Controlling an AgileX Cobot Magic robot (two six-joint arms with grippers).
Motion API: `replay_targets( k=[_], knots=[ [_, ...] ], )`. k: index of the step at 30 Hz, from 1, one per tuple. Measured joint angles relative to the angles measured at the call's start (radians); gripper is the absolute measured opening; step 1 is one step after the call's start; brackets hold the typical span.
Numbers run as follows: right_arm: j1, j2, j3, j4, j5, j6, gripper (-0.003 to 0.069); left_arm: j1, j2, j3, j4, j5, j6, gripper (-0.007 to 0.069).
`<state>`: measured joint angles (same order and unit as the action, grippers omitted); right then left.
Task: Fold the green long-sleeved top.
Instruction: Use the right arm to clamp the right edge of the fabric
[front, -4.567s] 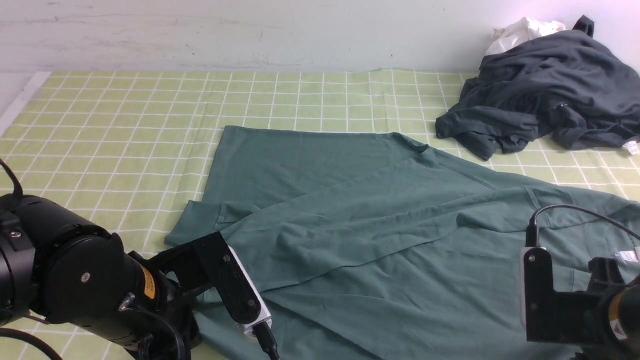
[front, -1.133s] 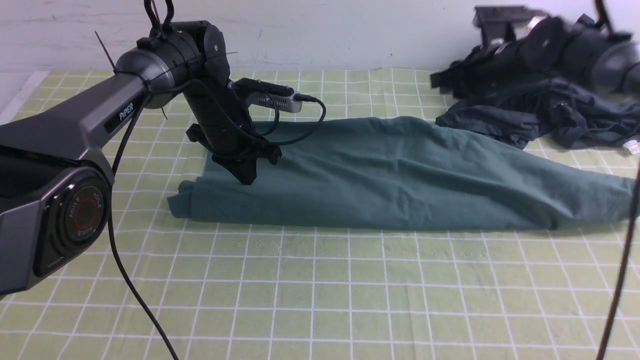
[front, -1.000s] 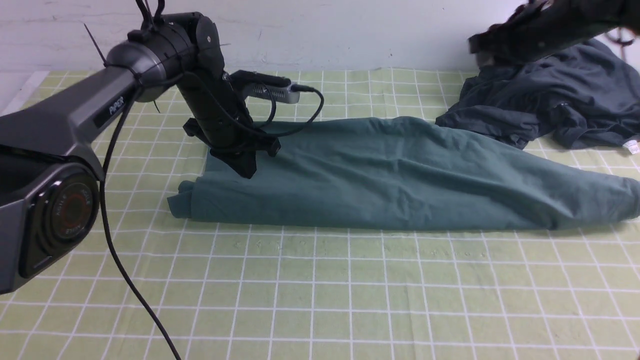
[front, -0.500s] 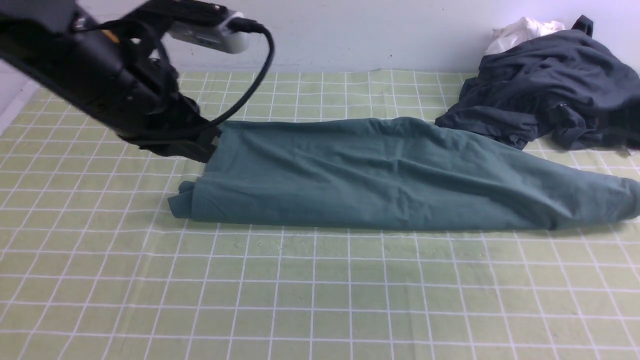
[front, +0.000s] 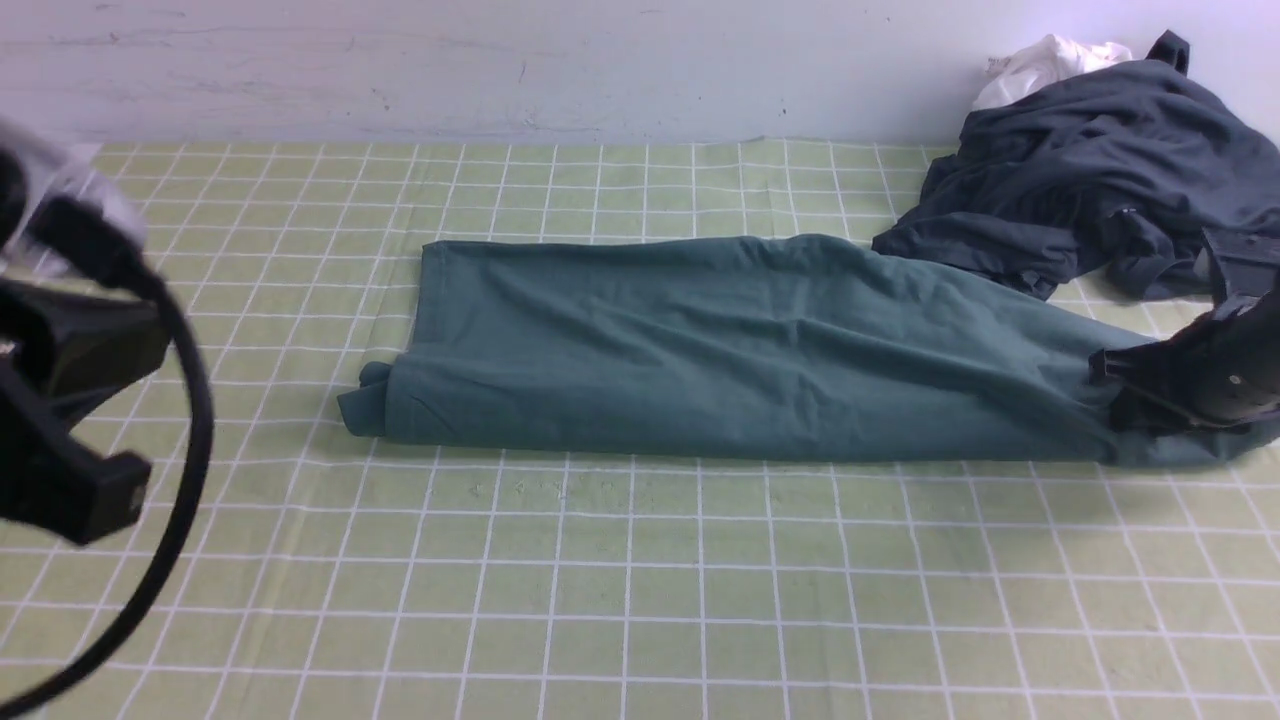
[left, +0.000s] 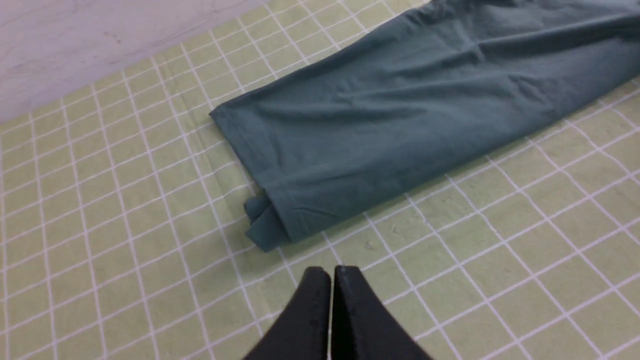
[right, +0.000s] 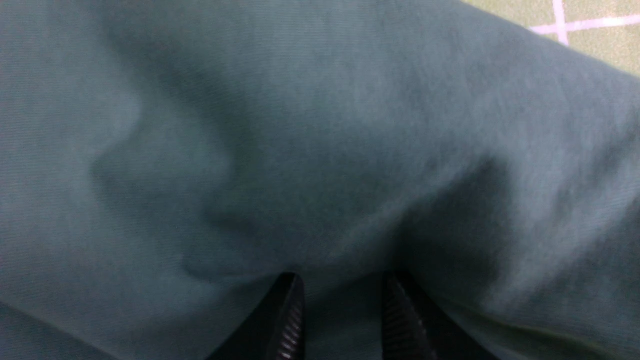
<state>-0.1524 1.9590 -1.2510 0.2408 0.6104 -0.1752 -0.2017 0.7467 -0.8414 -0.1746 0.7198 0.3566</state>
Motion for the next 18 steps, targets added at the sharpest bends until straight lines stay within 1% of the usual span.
replay_targets(
  k=[3, 5, 6, 10, 11, 12, 14, 15, 17, 18],
  knots=[
    [-0.058, 0.007, -0.052, -0.027, 0.082, 0.082, 0.0222, 0.0, -0.067, 0.08, 0.061, 0.01, -0.087, -0.0004],
    [-0.083, 0.007, -0.076, -0.029, 0.106, 0.104, 0.0222, 0.0, -0.076, 0.108, 0.078, 0.022, -0.111, -0.0004],
    [-0.112, 0.007, -0.116, -0.031, 0.152, 0.131, 0.0222, 0.0, -0.077, 0.151, 0.11, 0.043, -0.15, -0.0004],
    [-0.156, 0.007, -0.185, -0.051, 0.214, 0.143, 0.0222, 0.0, -0.055, 0.229, 0.182, 0.038, -0.217, -0.0004],
    [-0.164, 0.007, -0.204, -0.065, 0.227, 0.147, 0.0222, 0.0, -0.042, 0.248, 0.204, 0.024, -0.248, -0.0004],
    [-0.165, 0.007, -0.209, -0.067, 0.228, 0.147, 0.0222, 0.0, -0.039, 0.252, 0.206, 0.018, -0.253, -0.0004],
    [-0.168, 0.007, -0.224, -0.086, 0.238, 0.148, 0.0227, 0.0, -0.02, 0.261, 0.221, -0.015, -0.299, -0.0004],
    [-0.168, 0.007, -0.229, -0.088, 0.248, 0.148, 0.0236, 0.0, -0.016, 0.262, 0.223, -0.026, -0.31, -0.0004],
    [-0.168, 0.007, -0.23, -0.088, 0.269, 0.143, 0.0278, 0.0, -0.014, 0.262, 0.225, -0.043, -0.323, -0.0004],
    [-0.168, 0.007, -0.23, -0.086, 0.28, 0.135, 0.0311, 0.0, -0.014, 0.262, 0.225, -0.045, -0.325, -0.0004]
  ],
)
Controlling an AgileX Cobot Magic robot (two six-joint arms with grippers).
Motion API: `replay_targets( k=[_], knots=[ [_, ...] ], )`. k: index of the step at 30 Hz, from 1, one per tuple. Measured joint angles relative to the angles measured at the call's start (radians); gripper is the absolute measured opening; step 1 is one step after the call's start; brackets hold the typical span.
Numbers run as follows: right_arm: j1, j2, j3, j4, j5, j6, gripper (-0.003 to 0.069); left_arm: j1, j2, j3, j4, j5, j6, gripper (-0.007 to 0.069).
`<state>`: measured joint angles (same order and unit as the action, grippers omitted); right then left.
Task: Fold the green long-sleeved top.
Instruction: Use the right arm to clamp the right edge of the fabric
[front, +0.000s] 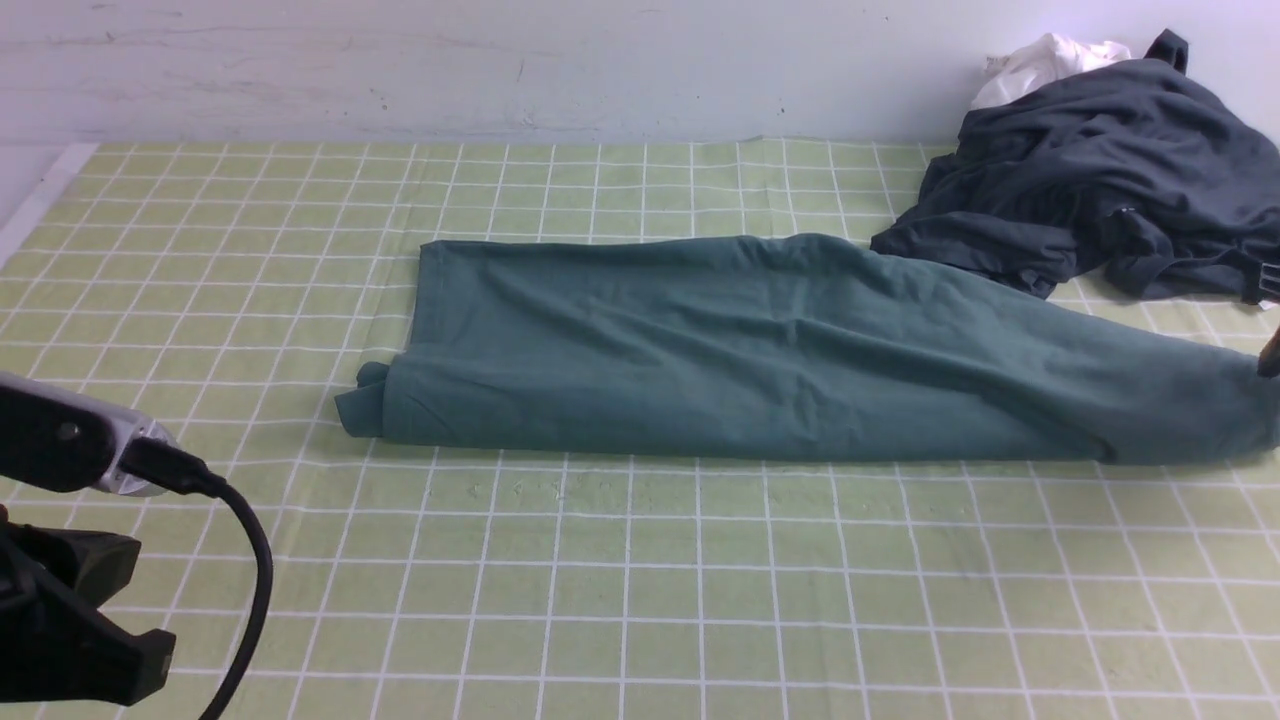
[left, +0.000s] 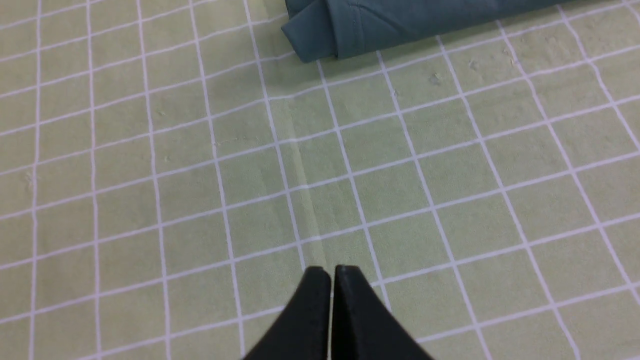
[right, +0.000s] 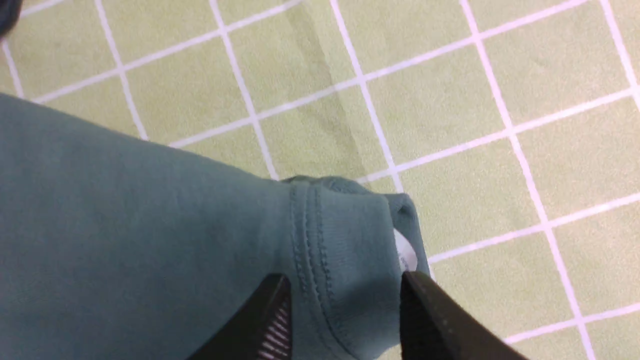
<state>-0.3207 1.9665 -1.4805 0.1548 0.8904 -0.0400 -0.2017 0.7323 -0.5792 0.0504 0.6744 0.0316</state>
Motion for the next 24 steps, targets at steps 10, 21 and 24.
replay_targets(
  k=[10, 21, 24],
  knots=[
    [0.0, 0.082, -0.001, -0.03, 0.018, 0.028, 0.052, 0.0, 0.0, 0.0, 0.003, -0.029, -0.007, -0.0004],
    [0.0, 0.11, -0.006, 0.03, 0.021, -0.073, 0.0194, 0.0, 0.0, 0.0, 0.026, -0.045, -0.007, -0.0004],
    [-0.001, 0.078, -0.057, -0.073, 0.066, -0.122, 0.0045, 0.0, 0.0, 0.0, 0.026, -0.045, -0.007, -0.0004]
  ],
)
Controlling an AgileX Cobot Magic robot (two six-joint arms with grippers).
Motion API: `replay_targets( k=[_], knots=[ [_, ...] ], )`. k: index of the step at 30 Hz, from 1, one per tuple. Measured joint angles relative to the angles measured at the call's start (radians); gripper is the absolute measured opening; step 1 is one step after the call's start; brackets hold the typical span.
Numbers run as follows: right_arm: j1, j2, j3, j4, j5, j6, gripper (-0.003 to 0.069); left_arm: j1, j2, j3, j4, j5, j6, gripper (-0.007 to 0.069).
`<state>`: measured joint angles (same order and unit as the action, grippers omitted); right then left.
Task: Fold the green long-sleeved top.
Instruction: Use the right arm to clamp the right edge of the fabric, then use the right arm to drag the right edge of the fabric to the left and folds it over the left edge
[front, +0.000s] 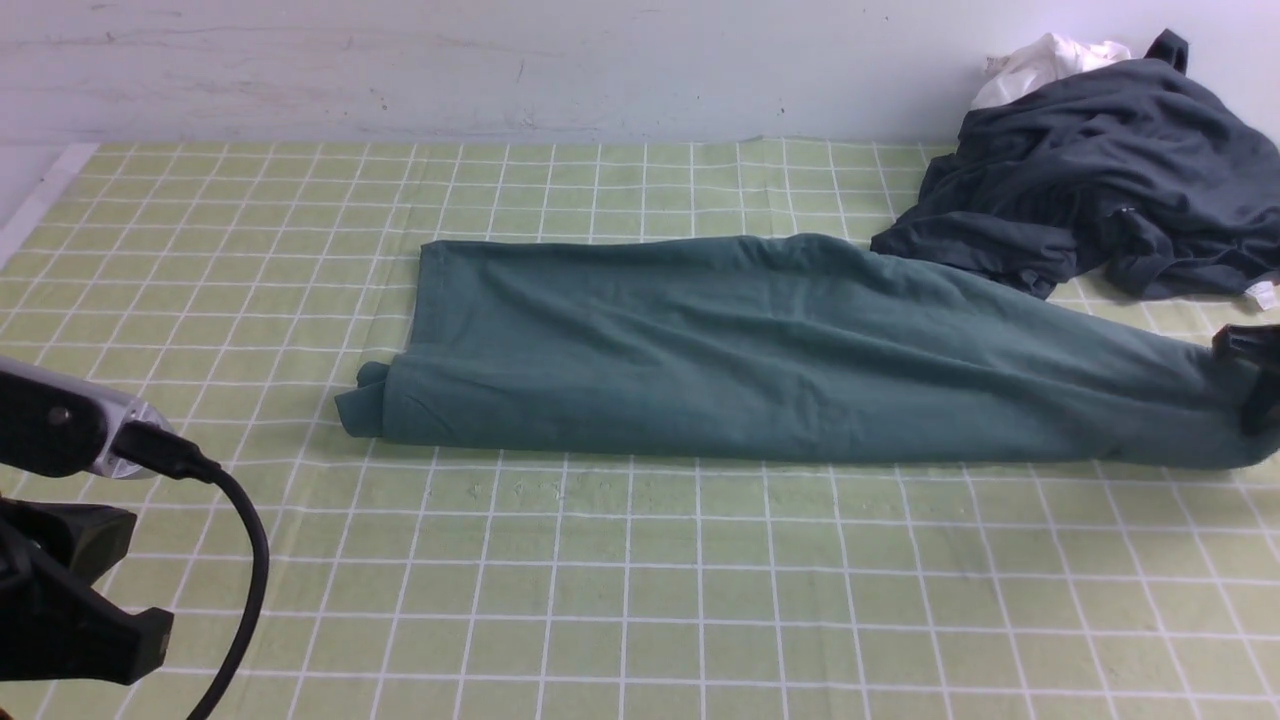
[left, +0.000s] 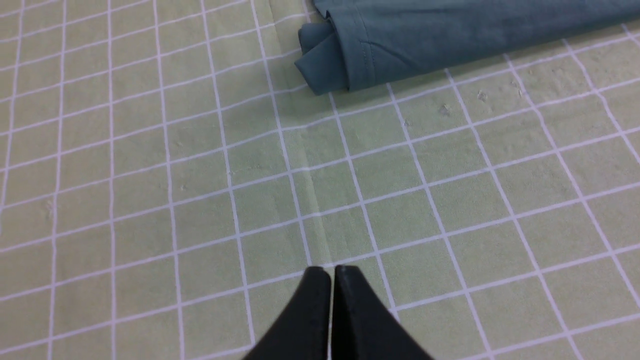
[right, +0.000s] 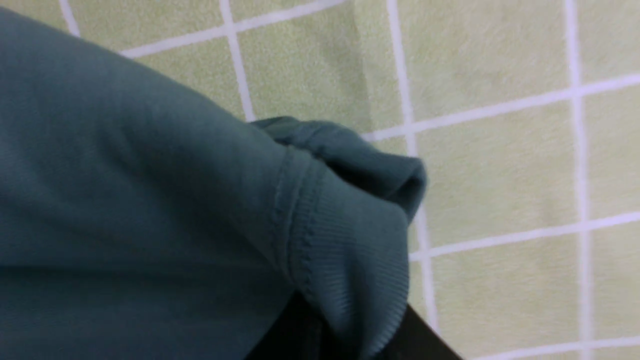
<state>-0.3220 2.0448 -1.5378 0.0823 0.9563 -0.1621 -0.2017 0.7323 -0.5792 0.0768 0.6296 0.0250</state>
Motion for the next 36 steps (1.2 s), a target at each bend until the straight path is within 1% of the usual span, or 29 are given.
replay_targets(
  k=[1, 2, 4, 6, 8, 9, 11, 13, 15, 18, 19, 22, 25, 27, 30, 33, 36],
  knots=[
    [-0.001, -0.008, -0.016, -0.026, 0.013, -0.003, 0.0031, 0.0, 0.0, 0.0, 0.001, 0.0, 0.0, -0.0004],
    [-0.005, -0.023, -0.047, -0.082, 0.042, -0.004, 0.002, 0.0, 0.0, 0.0, 0.001, 0.0, 0.0, -0.0004],
    [-0.015, -0.044, -0.127, -0.162, 0.091, 0.006, 0.0016, 0.0, 0.0, 0.0, 0.001, 0.0, 0.0, -0.0004],
    [-0.027, -0.063, -0.212, -0.199, 0.14, 0.034, 0.0016, 0.0, 0.0, 0.0, 0.0, -0.001, 0.0, -0.0004],
    [-0.027, -0.078, -0.31, -0.184, 0.197, 0.064, 0.0016, 0.0, 0.0, 0.0, -0.001, -0.002, 0.0, -0.0004],
    [-0.026, -0.079, -0.32, -0.175, 0.209, 0.066, 0.0016, 0.0, 0.0, 0.0, -0.002, -0.003, 0.0, -0.0004],
    [-0.003, -0.091, -0.419, -0.088, 0.264, 0.073, 0.0016, 0.0, 0.0, 0.0, -0.01, -0.007, 0.0, -0.0004],
    [0.053, -0.094, -0.503, 0.016, 0.287, 0.073, 0.0016, 0.0, 0.0, 0.0, -0.014, -0.008, 0.0, -0.0004],
    [0.121, -0.094, -0.534, 0.102, 0.288, 0.073, 0.0016, 0.0, 0.0, 0.0, -0.015, -0.008, 0.0, -0.0004],
    [0.264, -0.092, -0.541, 0.221, 0.291, 0.054, 0.0016, 0.0, 0.0, 0.0, -0.016, -0.008, 0.0, -0.0004],
    [0.275, -0.091, -0.541, 0.228, 0.291, 0.05, 0.0016, 0.0, 0.0, 0.0, -0.016, -0.009, 0.0, -0.0004],
    [0.436, -0.059, -0.541, 0.316, 0.255, 0.003, 0.0016, 0.0, 0.0, 0.0, -0.016, -0.009, 0.0, -0.0004],
    [0.576, -0.002, -0.541, 0.357, 0.179, -0.024, 0.0016, 0.0, 0.0, 0.0, -0.016, -0.009, 0.0, -0.0004],
    [0.644, 0.046, -0.541, 0.364, 0.128, -0.031, 0.0016, 0.0, 0.0, 0.0, -0.016, -0.009, 0.0, -0.0004],
    [0.708, 0.112, -0.541, 0.37, 0.069, -0.038, 0.0027, 0.0, 0.0, 0.0, -0.016, -0.009, 0.0, -0.0004],
    [0.756, 0.173, -0.541, 0.372, -0.006, -0.051, 0.0083, 0.0, 0.0, 0.0, -0.016, -0.009, 0.0, -0.0004],
    [0.766, 0.19, -0.541, 0.396, -0.051, -0.059, 0.0192, 0.0, 0.0, 0.0, -0.016, -0.009, 0.0, -0.0004]
  ],
)
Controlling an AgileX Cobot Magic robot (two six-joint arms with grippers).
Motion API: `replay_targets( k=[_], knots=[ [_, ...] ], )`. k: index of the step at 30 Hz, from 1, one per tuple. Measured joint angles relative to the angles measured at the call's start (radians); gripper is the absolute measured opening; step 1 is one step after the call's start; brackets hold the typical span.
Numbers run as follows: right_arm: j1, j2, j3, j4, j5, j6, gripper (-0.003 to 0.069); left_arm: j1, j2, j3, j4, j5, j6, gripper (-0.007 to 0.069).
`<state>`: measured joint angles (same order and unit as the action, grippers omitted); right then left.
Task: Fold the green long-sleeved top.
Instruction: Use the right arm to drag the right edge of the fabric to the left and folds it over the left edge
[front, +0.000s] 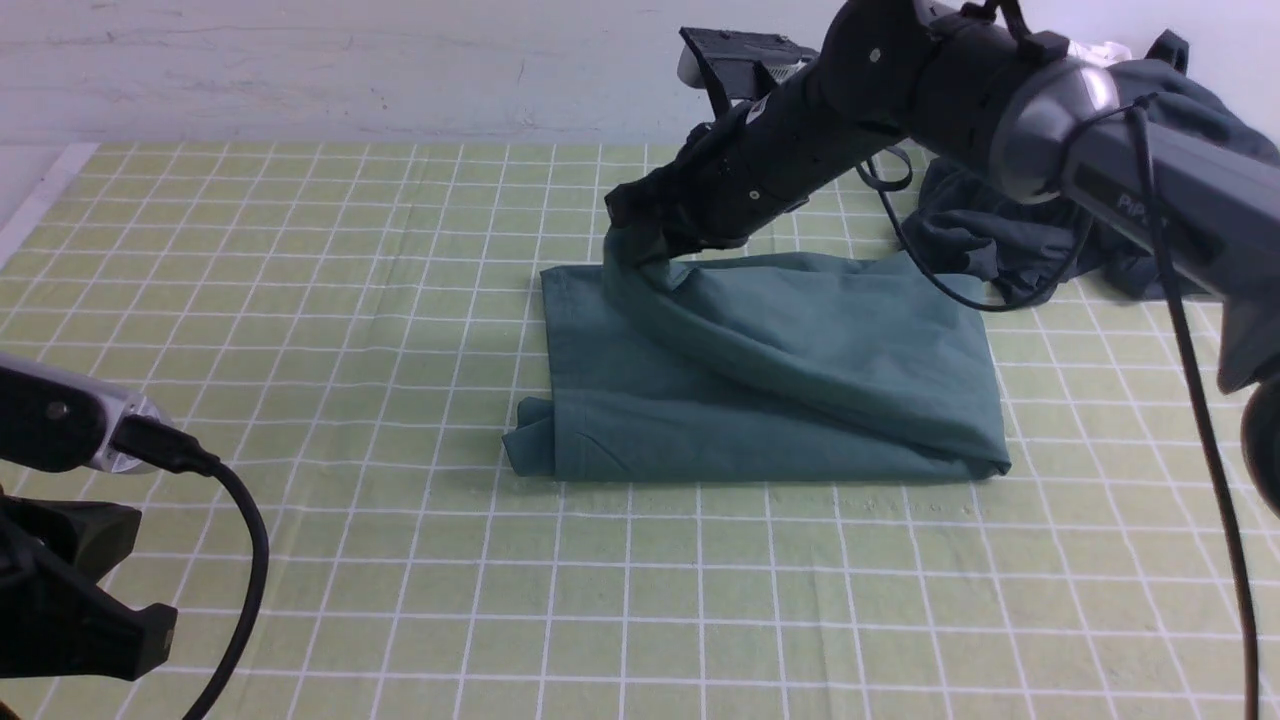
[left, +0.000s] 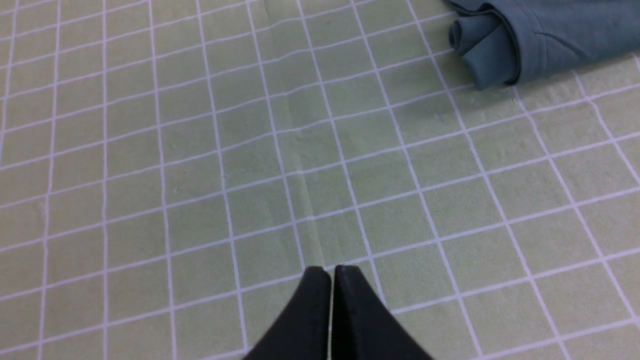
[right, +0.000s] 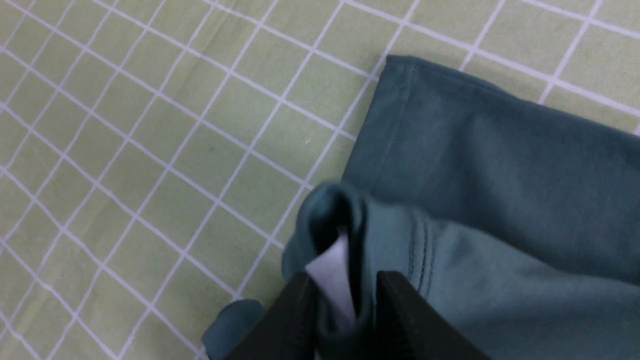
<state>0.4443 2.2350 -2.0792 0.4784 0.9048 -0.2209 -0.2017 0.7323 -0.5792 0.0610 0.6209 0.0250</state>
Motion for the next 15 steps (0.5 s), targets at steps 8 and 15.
replay_targets(
  k=[8, 15],
  knots=[
    [-0.002, -0.015, -0.001, 0.016, -0.002, -0.025, 0.0363, 0.0, 0.0, 0.0, 0.0, 0.0, 0.0, -0.0004],
    [-0.001, 0.036, -0.001, 0.032, 0.042, -0.032, 0.0202, 0.0, 0.0, 0.0, 0.0, -0.001, 0.0, -0.0004]
  ],
)
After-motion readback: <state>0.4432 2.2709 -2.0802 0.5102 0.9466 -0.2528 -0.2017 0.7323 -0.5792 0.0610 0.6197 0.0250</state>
